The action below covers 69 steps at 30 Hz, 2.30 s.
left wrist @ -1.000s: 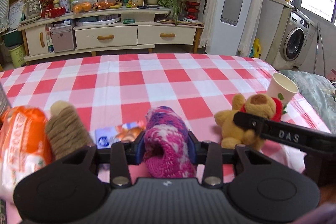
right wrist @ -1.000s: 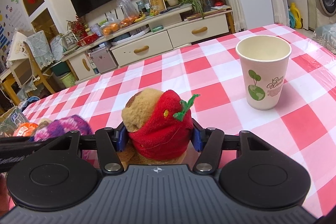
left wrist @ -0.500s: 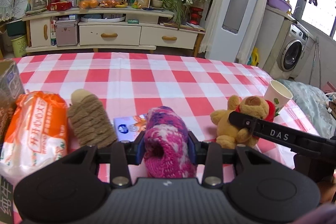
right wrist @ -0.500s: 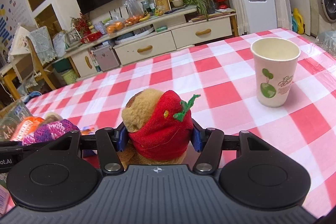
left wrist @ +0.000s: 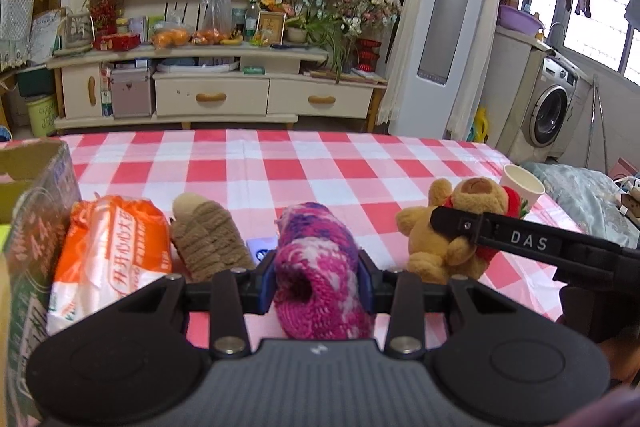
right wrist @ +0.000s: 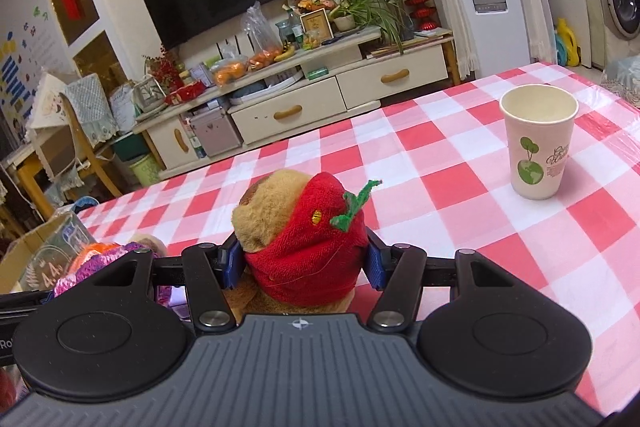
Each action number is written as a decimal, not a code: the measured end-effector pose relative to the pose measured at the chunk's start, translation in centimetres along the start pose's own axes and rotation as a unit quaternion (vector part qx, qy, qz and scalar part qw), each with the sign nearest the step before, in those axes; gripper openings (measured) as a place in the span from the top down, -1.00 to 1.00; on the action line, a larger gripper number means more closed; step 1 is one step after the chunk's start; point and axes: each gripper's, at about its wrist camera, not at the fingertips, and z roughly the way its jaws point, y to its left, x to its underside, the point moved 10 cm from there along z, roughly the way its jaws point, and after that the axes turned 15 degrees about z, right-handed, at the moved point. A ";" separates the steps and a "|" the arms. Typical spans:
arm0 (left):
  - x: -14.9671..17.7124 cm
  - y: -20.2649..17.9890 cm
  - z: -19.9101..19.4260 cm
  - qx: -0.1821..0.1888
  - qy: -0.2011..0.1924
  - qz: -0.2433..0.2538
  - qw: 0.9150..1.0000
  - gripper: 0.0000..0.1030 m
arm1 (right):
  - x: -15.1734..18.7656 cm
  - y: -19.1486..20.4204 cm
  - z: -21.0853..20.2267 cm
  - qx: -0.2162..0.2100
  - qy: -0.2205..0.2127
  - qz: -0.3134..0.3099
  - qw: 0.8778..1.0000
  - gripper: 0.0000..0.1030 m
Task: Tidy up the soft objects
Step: 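Lift both items, carry them over the cardboard box and open both tools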
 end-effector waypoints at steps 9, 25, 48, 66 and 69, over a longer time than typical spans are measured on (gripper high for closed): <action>-0.4 2.2 -2.6 -0.003 -0.031 -0.015 0.999 0.26 | 0.7 0.6 -0.7 0.005 -0.007 -0.018 1.000 -0.38; -1.1 6.4 -7.1 -0.025 -0.085 -0.037 0.995 0.25 | 3.0 5.6 -1.4 -0.018 0.005 -0.061 0.998 -0.38; 1.1 22.3 -11.4 -0.197 -0.100 -0.182 0.958 0.23 | 4.5 23.4 1.3 -0.178 0.026 -0.141 0.974 -0.39; 5.0 28.0 -11.7 -0.261 -0.033 -0.234 0.936 -0.10 | 10.0 28.5 6.7 -0.180 0.107 -0.221 0.952 -0.96; 4.9 27.9 -12.0 -0.267 -0.037 -0.228 0.936 -0.29 | 9.5 28.1 5.9 -0.185 0.096 -0.207 0.956 -0.95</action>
